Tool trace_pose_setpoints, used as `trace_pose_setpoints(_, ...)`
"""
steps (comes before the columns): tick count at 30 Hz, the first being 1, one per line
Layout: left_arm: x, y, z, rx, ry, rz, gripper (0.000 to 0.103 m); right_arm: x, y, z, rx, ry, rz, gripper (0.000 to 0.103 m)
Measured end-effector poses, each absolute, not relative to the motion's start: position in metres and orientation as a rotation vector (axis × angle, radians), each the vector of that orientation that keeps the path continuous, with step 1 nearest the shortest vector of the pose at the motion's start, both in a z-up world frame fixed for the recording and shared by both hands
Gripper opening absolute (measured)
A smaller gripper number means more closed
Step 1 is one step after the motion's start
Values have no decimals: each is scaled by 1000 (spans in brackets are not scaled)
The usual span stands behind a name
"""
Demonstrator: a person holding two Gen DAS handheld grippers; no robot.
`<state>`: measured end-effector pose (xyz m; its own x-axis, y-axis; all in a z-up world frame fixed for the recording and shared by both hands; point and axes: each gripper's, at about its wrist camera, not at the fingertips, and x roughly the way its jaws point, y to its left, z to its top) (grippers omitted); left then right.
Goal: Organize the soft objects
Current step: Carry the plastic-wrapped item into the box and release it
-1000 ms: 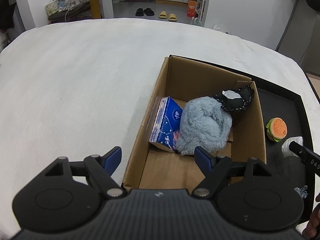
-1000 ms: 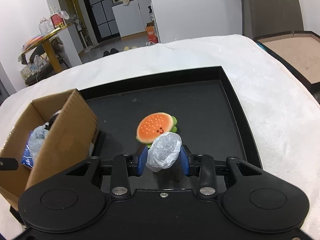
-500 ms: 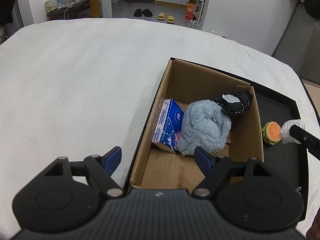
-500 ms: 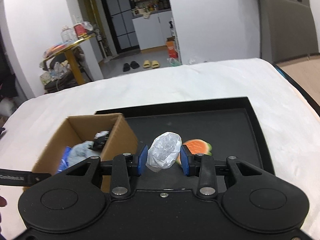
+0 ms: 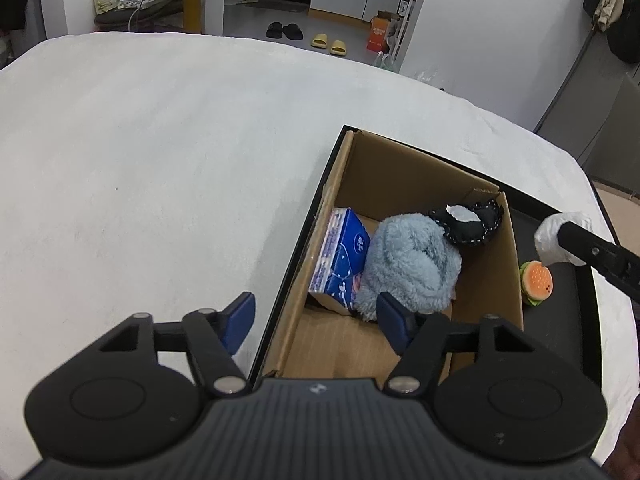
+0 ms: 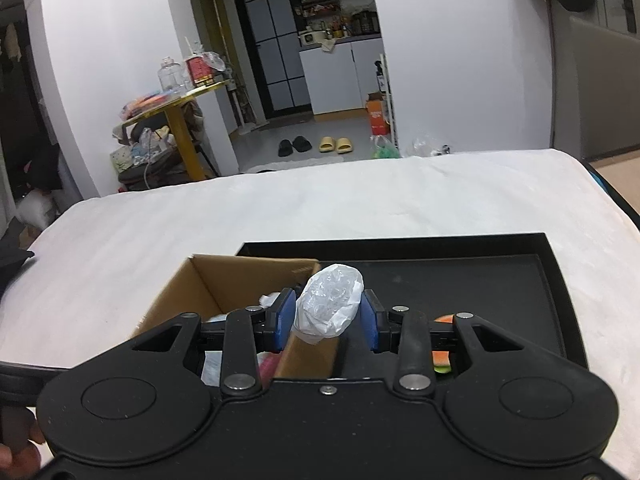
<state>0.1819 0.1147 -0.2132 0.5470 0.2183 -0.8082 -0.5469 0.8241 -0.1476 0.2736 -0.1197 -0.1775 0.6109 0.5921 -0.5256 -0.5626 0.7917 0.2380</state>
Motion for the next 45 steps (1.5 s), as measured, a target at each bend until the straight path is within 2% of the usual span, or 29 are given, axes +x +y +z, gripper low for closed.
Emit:
trace_pose_setpoints(5,183,123,-215,-434,877,465,47,273,-102,-176,41,624,692,35)
trace_pose_setpoints(10,183,133,-219,-464,884,450,29,273,-83,-174,29,624,718,35)
trace_pose_setpoints(12,183,136,-221,-476,890,440,18,272,-75,-173,25,625,726,35)
trace_pose_setpoints(14,184,138,-224,-484,896,424,13,273,-67,-173,26,630,733,35)
trace_pose_setpoints(28,180,151,-229,-535,908,369,14,273,-24,-174,15,647,785,36)
trace_pose_setpoints(32,179,154,-230,-550,910,357,14,274,-16,-178,21,679,789,52)
trace_pose_setpoints(45,179,159,-228,-552,913,355,14,265,-34,-176,15,706,752,52)
